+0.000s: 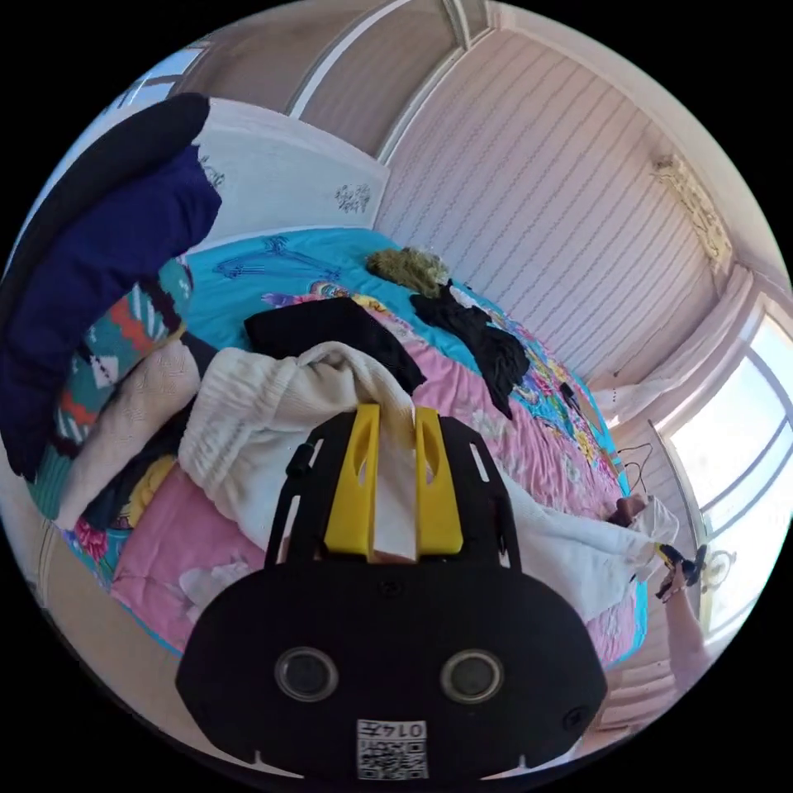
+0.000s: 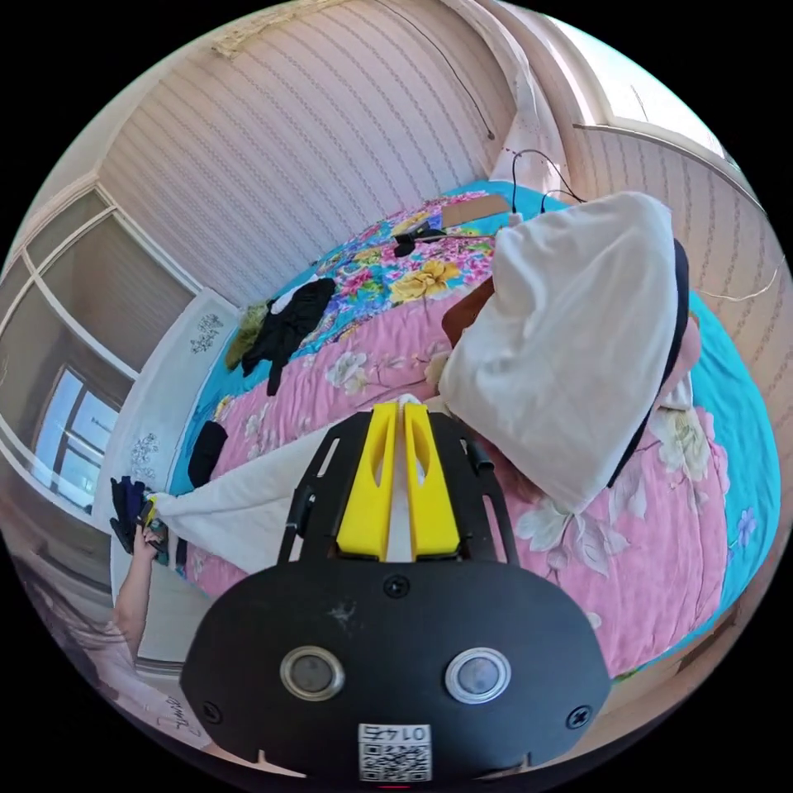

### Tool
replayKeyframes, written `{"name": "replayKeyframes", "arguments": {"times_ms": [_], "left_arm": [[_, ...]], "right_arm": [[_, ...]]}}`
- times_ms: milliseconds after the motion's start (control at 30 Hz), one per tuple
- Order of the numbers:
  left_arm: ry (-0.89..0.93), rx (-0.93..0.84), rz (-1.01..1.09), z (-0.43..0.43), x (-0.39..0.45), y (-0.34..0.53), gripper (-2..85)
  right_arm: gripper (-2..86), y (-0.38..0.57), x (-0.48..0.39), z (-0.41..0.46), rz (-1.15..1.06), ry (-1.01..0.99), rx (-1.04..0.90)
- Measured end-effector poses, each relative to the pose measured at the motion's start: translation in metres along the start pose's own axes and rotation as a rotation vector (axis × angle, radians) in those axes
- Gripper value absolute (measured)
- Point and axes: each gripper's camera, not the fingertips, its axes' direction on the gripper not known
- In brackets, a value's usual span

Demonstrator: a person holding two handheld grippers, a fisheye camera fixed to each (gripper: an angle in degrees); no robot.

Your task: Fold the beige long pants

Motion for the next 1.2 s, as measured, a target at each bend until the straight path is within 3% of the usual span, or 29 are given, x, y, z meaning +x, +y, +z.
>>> {"name": "replayKeyframes", "arguments": {"times_ms": [167, 400, 467, 533, 800, 967, 1200], "left_arm": [[0.064, 0.039, 0.021, -0.010, -0.035, 0.034, 7.9], [-0.005, -0.013, -0.164, -0.031, -0.114, 0.101, 8.3], [0.005, -0.045, -0.210, -0.025, -0.124, 0.110, 8.4], [0.065, -0.059, -0.268, -0.015, -0.132, 0.115, 9.0], [0.258, 0.003, -0.375, 0.042, -0.112, 0.093, 9.6], [0.262, -0.004, -0.300, 0.040, -0.088, 0.082, 3.4], [0.381, -0.011, -0.157, -0.020, -0.065, 0.118, 1.0]], "right_arm": [[5.9, 0.057, 0.027, 0.035, -0.017, -0.049, -0.030], [9.0, 0.174, 0.079, 0.010, 0.112, -0.151, 0.081], [11.2, 0.193, 0.086, 0.018, 0.149, -0.159, 0.035], [13.4, 0.194, 0.085, 0.032, 0.157, -0.152, -0.030], [15.2, 0.159, 0.077, 0.062, 0.293, -0.278, 0.077], [6.5, 0.139, 0.065, 0.063, 0.316, -0.382, 0.083], [3.5, 0.142, 0.049, 0.006, 0.184, -0.540, 0.098]]}}
